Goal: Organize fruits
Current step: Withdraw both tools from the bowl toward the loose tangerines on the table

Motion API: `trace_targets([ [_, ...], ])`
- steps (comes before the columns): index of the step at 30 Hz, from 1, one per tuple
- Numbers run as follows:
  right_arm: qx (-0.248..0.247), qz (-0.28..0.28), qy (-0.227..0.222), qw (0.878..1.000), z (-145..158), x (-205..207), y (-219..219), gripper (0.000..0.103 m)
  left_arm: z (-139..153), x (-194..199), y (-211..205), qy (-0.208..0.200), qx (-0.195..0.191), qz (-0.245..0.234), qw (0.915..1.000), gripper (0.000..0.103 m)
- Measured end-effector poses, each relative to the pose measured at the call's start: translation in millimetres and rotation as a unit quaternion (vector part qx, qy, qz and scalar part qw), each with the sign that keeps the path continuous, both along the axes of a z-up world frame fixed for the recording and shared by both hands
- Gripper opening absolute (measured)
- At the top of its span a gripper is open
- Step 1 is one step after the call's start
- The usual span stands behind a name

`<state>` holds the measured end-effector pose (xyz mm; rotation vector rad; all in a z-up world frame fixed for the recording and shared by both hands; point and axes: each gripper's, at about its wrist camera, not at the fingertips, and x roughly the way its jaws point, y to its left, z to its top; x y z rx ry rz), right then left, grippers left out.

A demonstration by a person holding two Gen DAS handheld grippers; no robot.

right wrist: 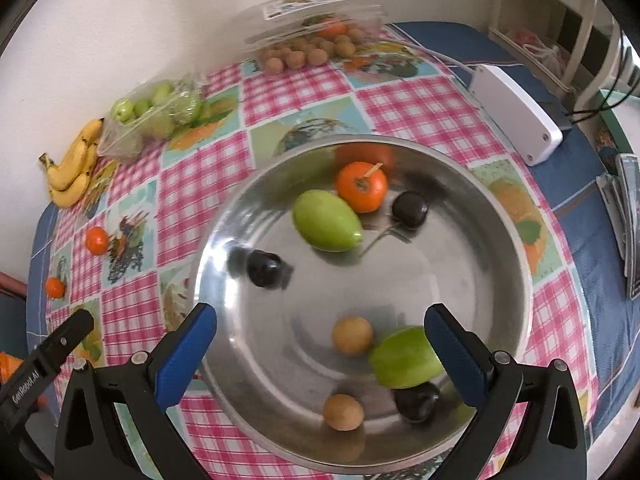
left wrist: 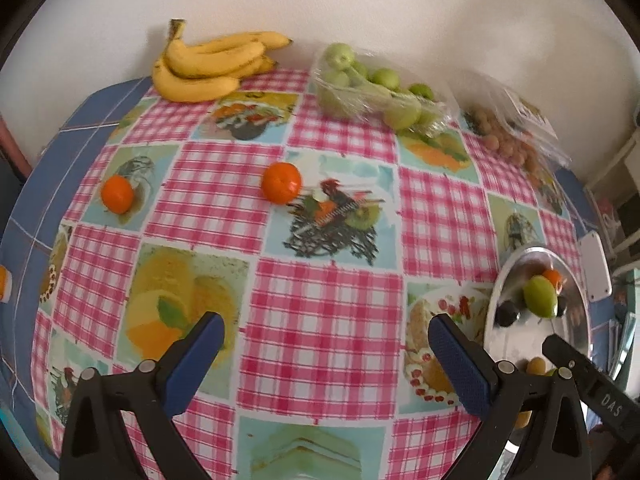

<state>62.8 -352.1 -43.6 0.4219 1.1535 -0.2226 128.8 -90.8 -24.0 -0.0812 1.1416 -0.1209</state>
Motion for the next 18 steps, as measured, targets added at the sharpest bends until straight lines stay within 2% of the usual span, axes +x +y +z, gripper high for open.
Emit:
trace_targets([
  [9, 0.017, 0.033, -0.024, 0.999, 6.6, 10.8, 34.2, 0.103, 1.6, 9.9, 40.9, -0.014, 0.021, 0.03, 0.9992, 0.103],
  [18, 0.01, 0.091, -0.041, 0.995, 15.1, 22.9, 89.4, 0.103, -5.8, 18.0, 80.2, -0.001, 0.007, 0.057, 0.9984, 0.103],
])
